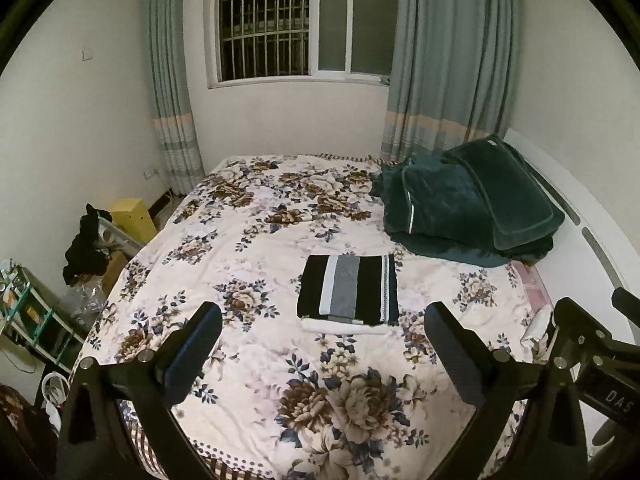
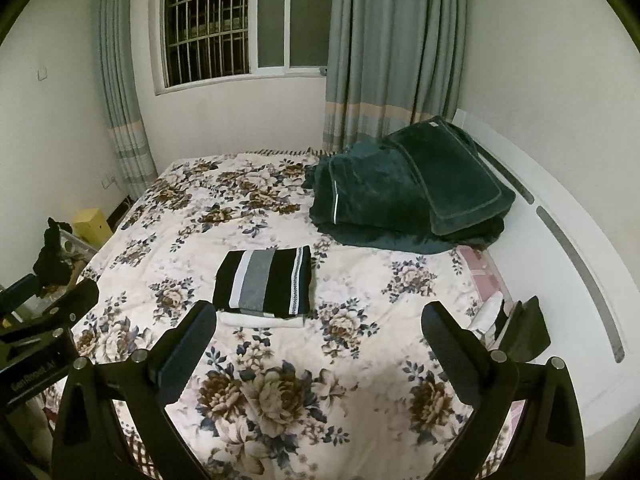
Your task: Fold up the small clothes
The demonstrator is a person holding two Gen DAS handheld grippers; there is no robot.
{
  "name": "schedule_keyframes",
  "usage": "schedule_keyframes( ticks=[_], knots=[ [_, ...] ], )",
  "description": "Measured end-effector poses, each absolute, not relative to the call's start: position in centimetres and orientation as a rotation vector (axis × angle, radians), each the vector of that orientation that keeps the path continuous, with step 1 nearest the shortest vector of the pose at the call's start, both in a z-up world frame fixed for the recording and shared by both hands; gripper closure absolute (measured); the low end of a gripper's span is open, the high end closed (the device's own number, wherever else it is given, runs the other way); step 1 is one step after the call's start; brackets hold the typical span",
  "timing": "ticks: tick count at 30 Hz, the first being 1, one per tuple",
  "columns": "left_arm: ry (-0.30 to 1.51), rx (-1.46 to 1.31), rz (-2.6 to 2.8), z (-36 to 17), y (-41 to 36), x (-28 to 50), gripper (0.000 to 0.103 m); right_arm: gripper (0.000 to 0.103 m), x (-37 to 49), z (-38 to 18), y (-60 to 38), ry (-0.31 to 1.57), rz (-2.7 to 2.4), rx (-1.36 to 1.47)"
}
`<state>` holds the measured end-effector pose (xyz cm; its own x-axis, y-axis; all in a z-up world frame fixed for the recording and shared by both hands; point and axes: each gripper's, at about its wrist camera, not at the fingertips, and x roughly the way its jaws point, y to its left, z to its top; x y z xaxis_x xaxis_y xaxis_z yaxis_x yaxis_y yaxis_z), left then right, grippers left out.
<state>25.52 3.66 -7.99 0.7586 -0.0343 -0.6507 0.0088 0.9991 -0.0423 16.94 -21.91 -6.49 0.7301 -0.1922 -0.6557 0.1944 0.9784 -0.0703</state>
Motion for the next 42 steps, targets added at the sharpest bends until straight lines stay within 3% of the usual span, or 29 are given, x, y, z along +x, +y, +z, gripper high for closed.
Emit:
schedule_keyframes(
  ticks=[42],
  knots=[
    [0.675,-0.014,0.017,-6.2,3.3,24.3,0.000,0.000,19.7,-4.6,-21.8,0.698,-0.178,-0.007]
  ],
)
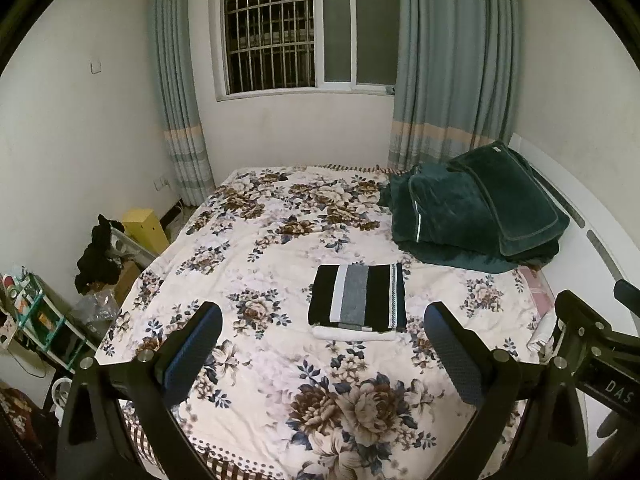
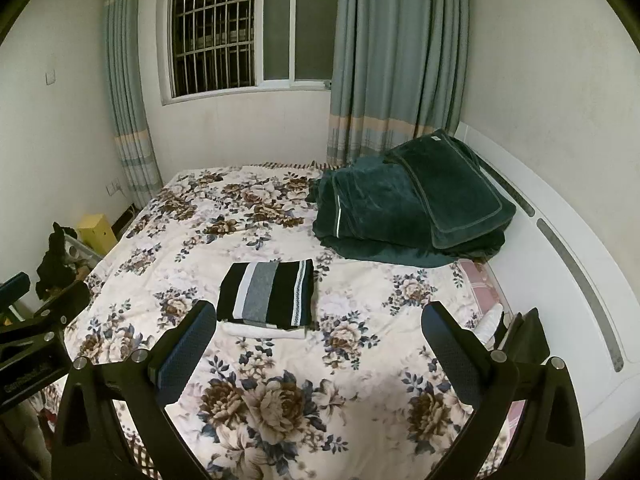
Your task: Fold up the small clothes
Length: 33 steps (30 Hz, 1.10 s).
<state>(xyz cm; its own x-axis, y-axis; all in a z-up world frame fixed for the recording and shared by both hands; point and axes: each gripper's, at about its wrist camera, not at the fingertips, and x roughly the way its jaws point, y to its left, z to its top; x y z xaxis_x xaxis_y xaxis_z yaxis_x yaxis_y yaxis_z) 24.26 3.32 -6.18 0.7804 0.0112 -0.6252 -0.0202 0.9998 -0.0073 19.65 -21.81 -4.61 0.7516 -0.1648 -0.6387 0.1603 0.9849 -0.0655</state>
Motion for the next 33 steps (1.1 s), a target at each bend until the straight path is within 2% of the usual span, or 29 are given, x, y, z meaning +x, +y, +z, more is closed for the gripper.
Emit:
schedule_keyframes(
  ticks=[33],
  knots=[
    [0.660,-0.018,0.034,-5.4,3.6,23.2,0.000,0.000,18.7,-4.7,-21.1,0.696,-0.175,0.002]
  ],
)
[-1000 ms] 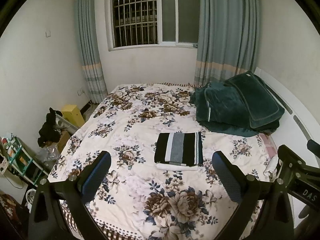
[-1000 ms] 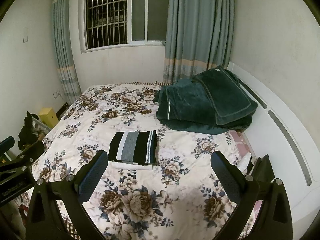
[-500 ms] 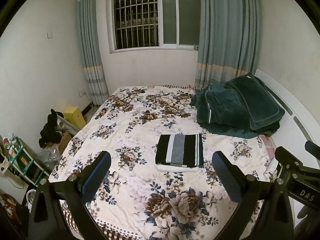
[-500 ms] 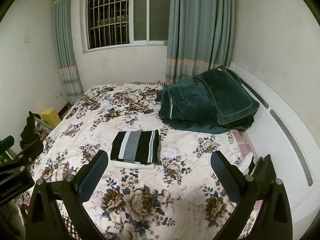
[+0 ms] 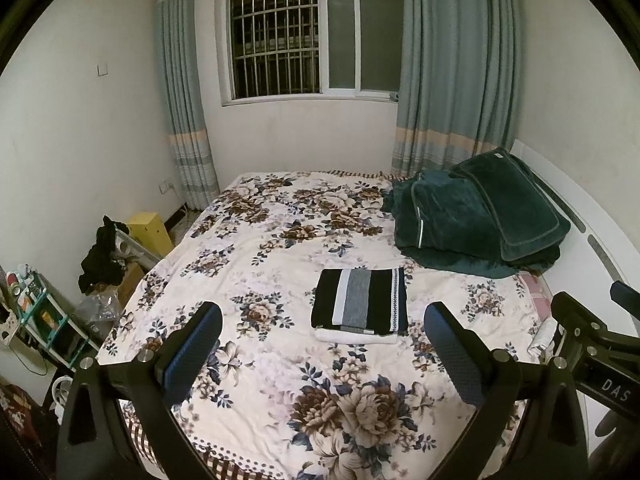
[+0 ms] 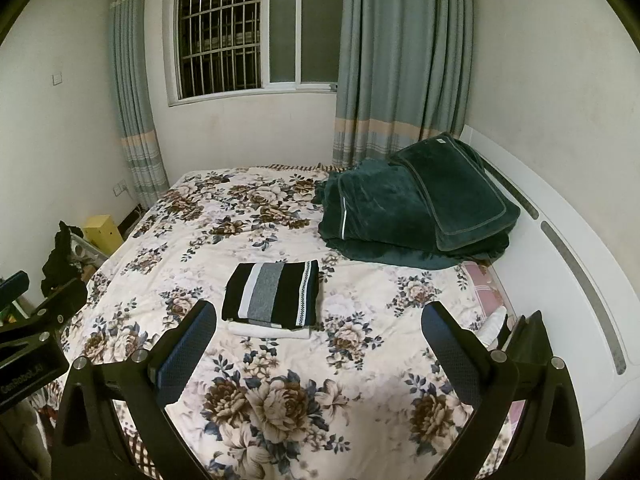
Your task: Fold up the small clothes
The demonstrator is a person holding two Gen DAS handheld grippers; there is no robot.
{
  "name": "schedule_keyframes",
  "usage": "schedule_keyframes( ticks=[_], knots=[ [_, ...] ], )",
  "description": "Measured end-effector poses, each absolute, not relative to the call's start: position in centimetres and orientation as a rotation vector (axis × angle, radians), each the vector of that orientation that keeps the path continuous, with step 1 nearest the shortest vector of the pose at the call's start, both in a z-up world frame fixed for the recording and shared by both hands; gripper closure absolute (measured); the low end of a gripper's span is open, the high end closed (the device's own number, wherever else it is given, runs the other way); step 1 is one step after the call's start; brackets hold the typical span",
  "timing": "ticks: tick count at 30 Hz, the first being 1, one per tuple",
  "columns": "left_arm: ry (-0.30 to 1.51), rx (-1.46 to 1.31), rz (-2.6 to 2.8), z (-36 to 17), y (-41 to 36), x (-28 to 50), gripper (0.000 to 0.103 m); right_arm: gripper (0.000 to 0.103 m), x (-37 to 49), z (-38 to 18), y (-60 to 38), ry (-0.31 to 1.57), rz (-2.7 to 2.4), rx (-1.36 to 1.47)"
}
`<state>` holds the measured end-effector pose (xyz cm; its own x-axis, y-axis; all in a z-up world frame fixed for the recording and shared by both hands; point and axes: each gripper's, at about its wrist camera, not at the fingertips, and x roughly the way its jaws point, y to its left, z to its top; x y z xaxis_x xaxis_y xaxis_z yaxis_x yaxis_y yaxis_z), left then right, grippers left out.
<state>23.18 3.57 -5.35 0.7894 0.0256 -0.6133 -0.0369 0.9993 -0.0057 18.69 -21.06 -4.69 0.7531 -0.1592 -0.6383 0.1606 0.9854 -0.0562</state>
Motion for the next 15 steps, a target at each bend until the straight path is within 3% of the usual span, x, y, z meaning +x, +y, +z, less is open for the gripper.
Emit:
schedule_keyframes(
  ticks=[15],
  knots=[
    [0.654,-0.032,0.034,-5.5,3.5,22.8,0.000,0.000,17.8,-4.8,-20.7,0.696,-0.182,0.007]
  ],
)
